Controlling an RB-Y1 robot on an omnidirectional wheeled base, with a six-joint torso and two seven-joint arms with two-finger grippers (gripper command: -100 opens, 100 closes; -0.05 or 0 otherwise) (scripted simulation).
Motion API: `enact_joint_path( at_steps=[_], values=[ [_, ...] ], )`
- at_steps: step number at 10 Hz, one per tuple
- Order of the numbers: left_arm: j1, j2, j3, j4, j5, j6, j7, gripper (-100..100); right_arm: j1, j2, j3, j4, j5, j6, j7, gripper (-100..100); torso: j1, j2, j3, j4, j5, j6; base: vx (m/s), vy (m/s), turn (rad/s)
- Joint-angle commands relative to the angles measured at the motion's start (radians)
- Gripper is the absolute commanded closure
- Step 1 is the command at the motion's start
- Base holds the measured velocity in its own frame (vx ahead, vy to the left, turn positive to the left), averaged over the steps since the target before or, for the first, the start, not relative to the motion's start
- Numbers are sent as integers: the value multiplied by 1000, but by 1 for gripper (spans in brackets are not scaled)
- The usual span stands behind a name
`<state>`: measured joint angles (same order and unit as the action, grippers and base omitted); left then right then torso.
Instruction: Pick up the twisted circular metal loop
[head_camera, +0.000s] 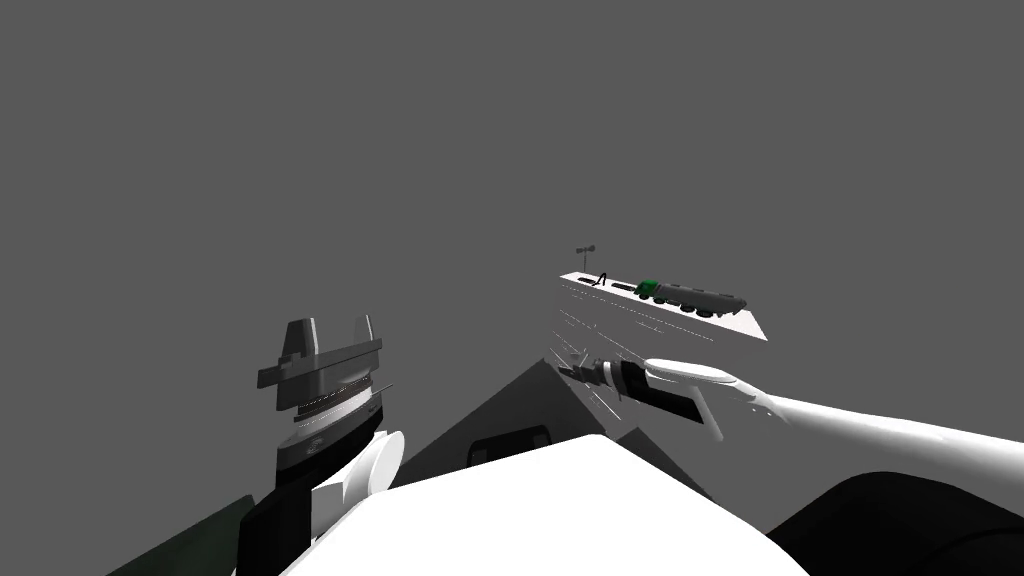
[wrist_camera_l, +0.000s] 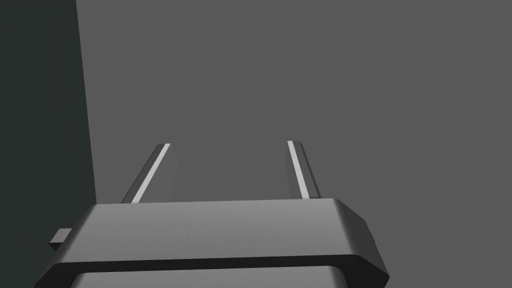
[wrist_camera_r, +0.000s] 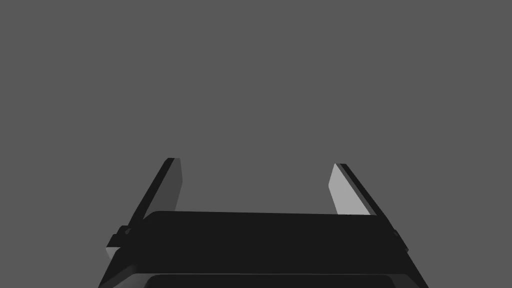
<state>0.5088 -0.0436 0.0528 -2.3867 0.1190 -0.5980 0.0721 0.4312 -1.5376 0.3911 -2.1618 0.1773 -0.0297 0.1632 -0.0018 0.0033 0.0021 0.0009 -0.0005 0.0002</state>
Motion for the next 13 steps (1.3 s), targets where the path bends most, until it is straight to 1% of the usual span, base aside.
enact_joint_path(
  at_steps=[1, 2, 3, 4, 5, 6, 7, 8, 9, 10, 11, 12, 13],
  values=[
    [0, 0, 0, 0, 0, 0, 0, 0, 9, -50, -5, 22, 9, 7, 10, -100, 0, 0, 0, 0, 0, 0, -64, 8, 168],
    [0, 0, 0, 0, 0, 0, 0, 0, 9, -61, -5, 22, 9, 7, 10, -100, 0, 0, 0, 0, 0, 1, -32, 2, -20],
    [0, 0, 0, 0, 0, 0, 0, 0, 4, -103, 9, 55, 34, 38, 30, -100, -1, -1, 0, 0, 0, 2, -63, 16, 292],
    [0, 0, 0, 0, 0, 0, 0, 0, 4, -119, 9, 55, 34, 38, 30, -100, 0, 0, 0, 0, 0, 0, -73, 6, 159],
    [0, 0, 0, 0, 0, 0, 0, 0, 4, -135, 9, 55, 34, 38, 30, -100, 0, 1, 1, 0, 0, 1, -34, -1, -40],
    [0, 0, 0, 0, 0, 0, 0, 0, 0, -168, 24, 91, 59, 70, 51, -100, -1, 0, 0, 0, 0, 2, -55, 8, 270],
    [0, 0, 0, 0, 0, 0, 0, 0, 0, -202, 24, 91, 59, 70, 51, -100, 0, 0, 0, 0, 0, 0, -61, -5, 171],
    [0, 0, 0, 0, 0, 0, 0, 0, -3, -234, 37, 128, 86, 101, 73, -100, -1, 0, 0, 0, 0, 1, -86, -6, 256],
    [0, 0, 0, 0, 0, 0, 0, 0, -3, -274, 33, 128, 86, 101, 73, -100, -1, 2, 1, 0, 0, 1, -83, -5, 149],
    [0, 0, 0, 0, 0, 0, 0, 0, 0, -274, 28, 128, 86, 101, 73, -100, -1, 2, 1, 1, 0, 2, -33, -1, -20],
    [0, 0, 0, 0, 0, 0, 0, 0, -6, -317, 50, 166, 115, 133, 94, -100, -1, 0, 0, 0, -1, 2, -55, 1, 237],
    [0, 0, 0, 0, 0, 0, 0, 0, -22, -337, 58, 166, 115, 133, 94, -100, -1, 0, 0, 0, 0, 1, -58, -12, 189],
    [0, 0, 0, 0, 0, 0, 0, 0, -8, -366, 63, 205, 144, 164, 117, -100, -2, 0, 0, 0, 0, 1, -76, -14, 287]
  ],
)
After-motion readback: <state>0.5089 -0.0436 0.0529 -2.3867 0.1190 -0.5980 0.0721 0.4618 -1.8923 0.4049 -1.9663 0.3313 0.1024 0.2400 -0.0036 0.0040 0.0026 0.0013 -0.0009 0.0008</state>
